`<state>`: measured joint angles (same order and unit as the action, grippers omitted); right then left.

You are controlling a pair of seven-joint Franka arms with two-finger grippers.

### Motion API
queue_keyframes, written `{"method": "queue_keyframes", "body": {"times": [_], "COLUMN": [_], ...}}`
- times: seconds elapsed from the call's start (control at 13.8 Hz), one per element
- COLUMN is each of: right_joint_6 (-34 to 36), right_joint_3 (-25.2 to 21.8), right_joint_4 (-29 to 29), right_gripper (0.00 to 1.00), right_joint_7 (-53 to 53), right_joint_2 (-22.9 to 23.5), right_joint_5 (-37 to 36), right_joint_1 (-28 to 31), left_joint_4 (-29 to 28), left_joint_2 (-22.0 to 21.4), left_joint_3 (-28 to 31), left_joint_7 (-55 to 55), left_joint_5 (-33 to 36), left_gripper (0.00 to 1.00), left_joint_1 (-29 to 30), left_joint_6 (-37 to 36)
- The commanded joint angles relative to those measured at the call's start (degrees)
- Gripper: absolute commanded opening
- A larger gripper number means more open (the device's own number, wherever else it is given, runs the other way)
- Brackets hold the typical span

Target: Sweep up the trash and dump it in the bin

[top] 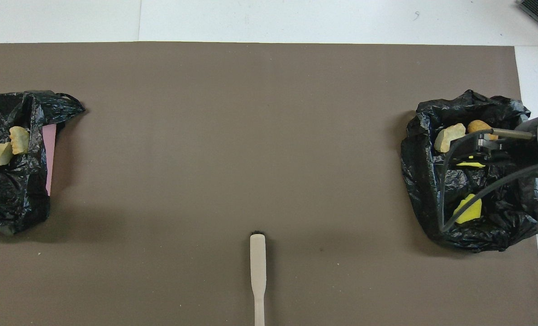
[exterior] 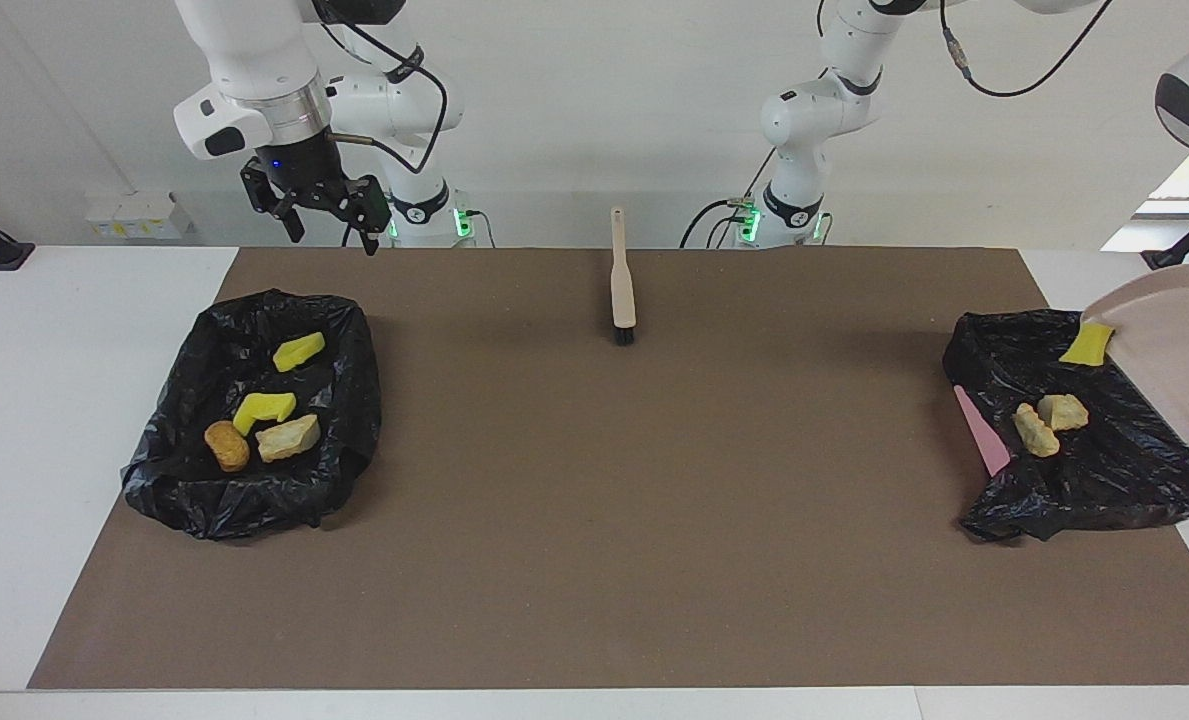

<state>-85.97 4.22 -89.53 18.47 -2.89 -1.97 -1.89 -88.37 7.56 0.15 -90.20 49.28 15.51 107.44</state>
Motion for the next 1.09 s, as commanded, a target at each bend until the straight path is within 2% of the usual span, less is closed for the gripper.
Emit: {"method": "queue_keyframes", "body": {"times": [0.0, 0.15, 0.29, 0.51, 0.58, 0.65, 0.8, 1.02], "right_joint_6": [2.3, 2.74, 2.57, 2.48, 2.56, 2.3, 2.21, 2.04], "right_joint_3": [-0.71, -2.71, -3.52, -3.52, -3.43, -3.52, -3.52, -3.52], "right_joint_4": [2.69, 2.69, 2.17, 2.16, 2.16, 1.99, 1.72, 1.02], "right_gripper": [1.0, 1.0, 1.0, 1.0, 1.0, 1.0, 1.0, 1.0], "right_joint_7": [-1.69, -1.69, -1.77, -1.77, -1.77, -1.77, -2.3, -5.28], "right_joint_2": [0.96, 0.87, 0.87, 0.87, 0.87, 0.78, 0.61, 0.25], "right_joint_5": [-0.14, 0.04, 0.56, 1.27, 1.27, 1.27, 1.27, 1.27], "right_joint_1": [-0.75, -2.59, -2.69, -2.51, -2.42, -2.33, -2.24, -1.72], "left_joint_4": [-1.46, -1.72, -1.9, -1.9, -1.9, -1.9, -3.38, -6.9], "left_joint_2": [-1.58, -1.58, -1.67, -1.84, -2.19, -2.2, -3.16, -4.92], "left_joint_3": [0.82, 0.73, 0.73, 0.11, 0.11, 0.2, 0.29, 0.73], "left_joint_7": [3.97, 7.91, 10.21, 15.91, 17.85, 20.04, 20.77, 20.15], "left_joint_5": [5.98, 11.0, 12.33, 10.76, 8.31, 5.59, 5.39, 7.05], "left_gripper": [0.0, 0.0, 0.0, 0.0, 0.0, 0.0, 0.0, 0.0], "left_joint_1": [-3.55, -6.35, -9.6, -13.74, -14.62, -14.89, -13.94, -11.03], "left_joint_6": [-3.19, -7.14, -11.97, -16.99, -17.87, -18.41, -17.72, -11.04]}}
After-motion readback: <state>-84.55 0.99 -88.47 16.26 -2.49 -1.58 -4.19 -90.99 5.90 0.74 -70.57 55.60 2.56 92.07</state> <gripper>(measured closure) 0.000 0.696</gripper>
